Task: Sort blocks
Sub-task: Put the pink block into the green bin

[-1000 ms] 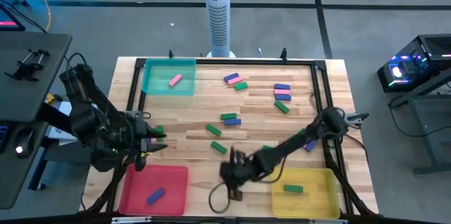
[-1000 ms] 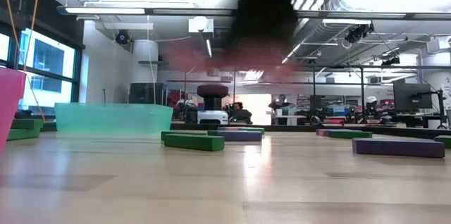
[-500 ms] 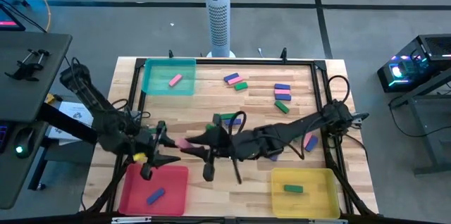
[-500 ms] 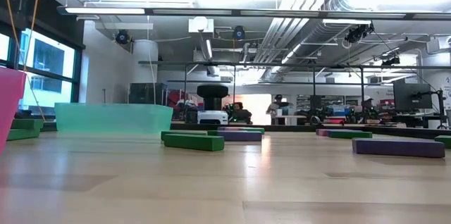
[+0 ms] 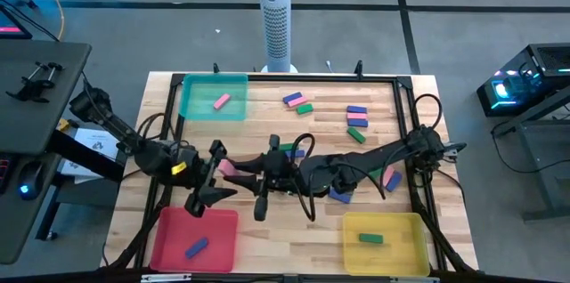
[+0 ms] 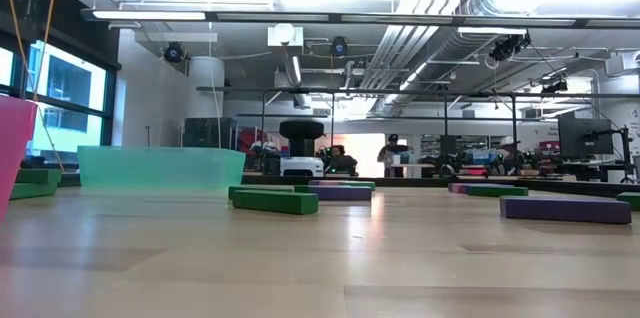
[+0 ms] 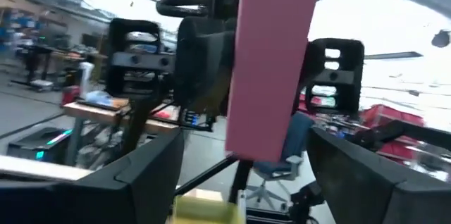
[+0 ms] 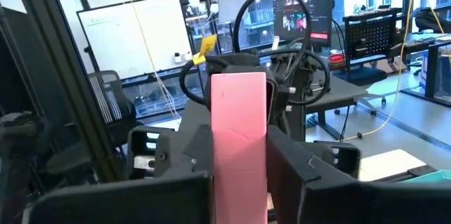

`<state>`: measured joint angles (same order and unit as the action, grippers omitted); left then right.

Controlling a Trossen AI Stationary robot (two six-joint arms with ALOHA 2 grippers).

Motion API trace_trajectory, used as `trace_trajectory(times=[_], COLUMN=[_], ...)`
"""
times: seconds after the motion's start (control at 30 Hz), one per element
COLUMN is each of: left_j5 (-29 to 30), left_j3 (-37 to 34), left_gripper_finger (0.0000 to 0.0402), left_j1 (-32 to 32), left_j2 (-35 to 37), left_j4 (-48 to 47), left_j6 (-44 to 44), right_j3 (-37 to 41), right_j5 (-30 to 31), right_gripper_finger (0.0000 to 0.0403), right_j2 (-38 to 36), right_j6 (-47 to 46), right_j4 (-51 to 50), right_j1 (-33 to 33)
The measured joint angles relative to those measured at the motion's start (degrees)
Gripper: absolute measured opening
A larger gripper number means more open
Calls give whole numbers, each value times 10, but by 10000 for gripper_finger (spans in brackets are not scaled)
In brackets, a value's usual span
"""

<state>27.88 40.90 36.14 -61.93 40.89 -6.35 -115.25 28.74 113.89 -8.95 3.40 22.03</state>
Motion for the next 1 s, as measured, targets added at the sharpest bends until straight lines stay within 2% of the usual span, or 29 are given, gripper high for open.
trace_trajectory(times=[0.13, 0.3, 0.47, 0.67, 0.77, 0.9, 1.0], left_j5=[-62, -74, -73, -67, -70, -58, -29], left_j3=[19, 25, 25, 25, 25, 26, 28], left_gripper_finger=[287, 266, 212, 120, 72, 71, 71], left_j1=[-19, -27, -29, -34, -35, -34, -34], left_j2=[-18, -16, -3, 3, 4, 6, 17], left_j4=[3, 1, -10, -13, -28, -61, -125], left_j6=[-1, -5, 6, 16, 8, -16, -52], right_j3=[0, 0, 0, 0, 0, 0, 2], right_j5=[5, 8, 18, 27, 27, 27, 30], right_gripper_finger=[48, 49, 49, 52, 77, 125, 152], right_j2=[0, 0, 0, -1, -1, -3, -21], right_j6=[0, -1, -1, -4, -21, -41, -41], right_j4=[2, 1, 0, -4, -10, -27, -59], right_j1=[0, 0, 5, 9, 9, 9, 8])
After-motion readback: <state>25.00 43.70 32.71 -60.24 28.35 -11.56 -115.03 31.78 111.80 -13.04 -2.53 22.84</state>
